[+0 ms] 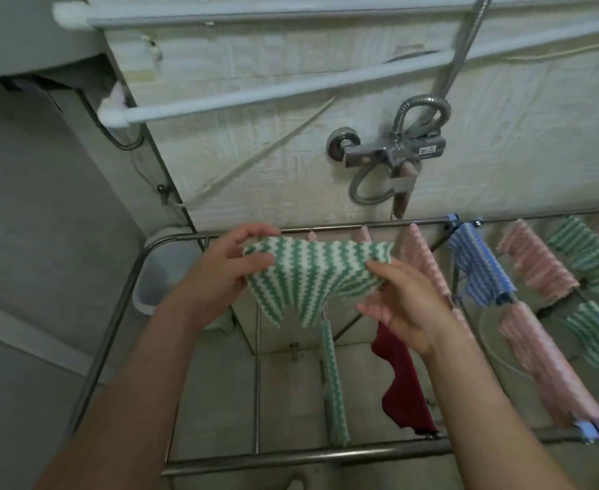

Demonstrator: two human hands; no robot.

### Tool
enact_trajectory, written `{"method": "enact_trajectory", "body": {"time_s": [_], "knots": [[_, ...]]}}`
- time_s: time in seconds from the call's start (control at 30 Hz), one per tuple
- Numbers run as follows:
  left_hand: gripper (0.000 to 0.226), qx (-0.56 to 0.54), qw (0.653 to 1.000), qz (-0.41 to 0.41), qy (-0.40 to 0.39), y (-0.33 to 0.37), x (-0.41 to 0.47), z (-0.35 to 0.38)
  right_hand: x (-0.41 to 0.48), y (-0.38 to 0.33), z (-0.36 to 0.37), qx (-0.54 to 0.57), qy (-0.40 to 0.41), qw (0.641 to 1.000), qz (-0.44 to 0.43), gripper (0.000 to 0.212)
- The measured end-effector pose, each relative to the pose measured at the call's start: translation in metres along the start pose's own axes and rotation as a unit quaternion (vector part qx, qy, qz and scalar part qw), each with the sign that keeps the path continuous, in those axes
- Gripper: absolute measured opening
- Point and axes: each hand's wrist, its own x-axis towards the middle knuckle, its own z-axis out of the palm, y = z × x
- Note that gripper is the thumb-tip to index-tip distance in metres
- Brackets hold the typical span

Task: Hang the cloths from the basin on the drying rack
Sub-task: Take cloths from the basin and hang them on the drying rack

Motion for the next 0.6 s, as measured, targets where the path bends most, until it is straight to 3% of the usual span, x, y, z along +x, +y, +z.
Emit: {"method": "enact_trajectory", "body": {"time_s": [0.07,0.2,0.27,0.33,0.47,0.6], "knots": [[0.031,-0.06,0.997,-0.003,0.043,-0.008,0.001,-0.005,0.008,0.011,0.011,0.033,0.026,0.999,0.021,0.014],[0.02,-0.039,0.99,0.023,0.133,-0.022,0.013,-0.031,0.042,0.023,0.039,0.042,0.036,0.997,0.055,0.021],[0.024,-0.026,0.986,0.0,0.168,-0.029,0.017,-0.044,0.054,0.025,0.045,0.063,0.019,0.994,0.083,0.024],[0.027,-0.01,0.984,-0.047,0.174,-0.042,0.024,-0.06,0.072,0.036,0.051,0.007,0.031,0.992,0.12,0.024],[0.031,0.185,0.961,-0.139,0.152,-0.078,0.037,-0.076,0.109,0.068,0.056,-0.075,0.112,0.977,0.164,0.014],[0.054,0.314,0.932,-0.132,0.125,-0.102,0.06,-0.085,0.143,0.09,0.064,-0.071,0.148,0.973,0.162,0.017]]}}
